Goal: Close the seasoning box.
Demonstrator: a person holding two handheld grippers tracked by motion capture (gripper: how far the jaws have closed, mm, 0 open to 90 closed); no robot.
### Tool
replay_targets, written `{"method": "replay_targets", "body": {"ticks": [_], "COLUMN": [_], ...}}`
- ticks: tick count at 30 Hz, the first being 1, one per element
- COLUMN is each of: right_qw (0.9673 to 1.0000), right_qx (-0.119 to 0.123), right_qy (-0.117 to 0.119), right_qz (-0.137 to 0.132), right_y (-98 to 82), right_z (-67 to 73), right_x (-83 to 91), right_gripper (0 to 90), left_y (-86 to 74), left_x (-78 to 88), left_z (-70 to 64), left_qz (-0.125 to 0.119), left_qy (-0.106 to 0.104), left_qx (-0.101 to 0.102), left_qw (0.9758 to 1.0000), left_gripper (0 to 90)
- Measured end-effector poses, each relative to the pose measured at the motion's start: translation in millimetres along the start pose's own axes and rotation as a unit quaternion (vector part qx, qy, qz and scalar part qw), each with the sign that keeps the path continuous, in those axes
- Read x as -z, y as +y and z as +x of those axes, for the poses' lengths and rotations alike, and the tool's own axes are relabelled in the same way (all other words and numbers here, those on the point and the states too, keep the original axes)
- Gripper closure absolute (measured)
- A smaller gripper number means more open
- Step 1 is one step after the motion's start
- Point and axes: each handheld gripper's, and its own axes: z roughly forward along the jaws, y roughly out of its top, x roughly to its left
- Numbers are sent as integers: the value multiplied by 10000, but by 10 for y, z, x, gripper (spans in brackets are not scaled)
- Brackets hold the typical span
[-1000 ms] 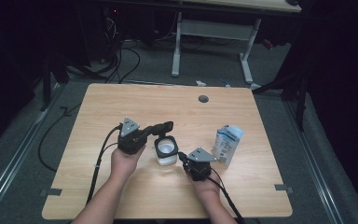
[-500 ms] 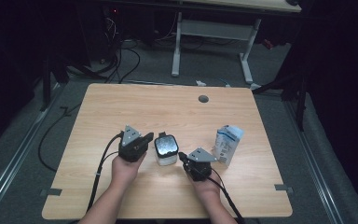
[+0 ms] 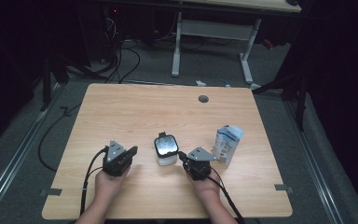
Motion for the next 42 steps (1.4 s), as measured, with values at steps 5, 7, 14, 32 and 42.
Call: {"method": "replay_targets", "body": {"ticks": [5,7,14,32,42], "right_qw": [10000,10000,9999,9998,9999], "right_qx": [36,52,79,96,8], "right_qy": [21,24,75,137,112], "right_qz": [-10,-25,-29,-100,105], "right_y": [-4,-8,-25,-48,-33], "right_z": [37,59,113,231,171], "right_x": [23,28,38,63,-91], "right_gripper": [899,899,899,897,899], "left_y": [-152,-200,-288,-325,-347], "left_x": [175,241,401,466,475], "left_z": [185,233,307,293,307], "left_qz": [187,195,114,99,97], "left_qy": [3,29,129,174,187], "left_qx": [59,63,45,-2,18], "left_qw": [9998,9998,9998,9998,9998], "left_gripper": [855,847,811,782,780]}}
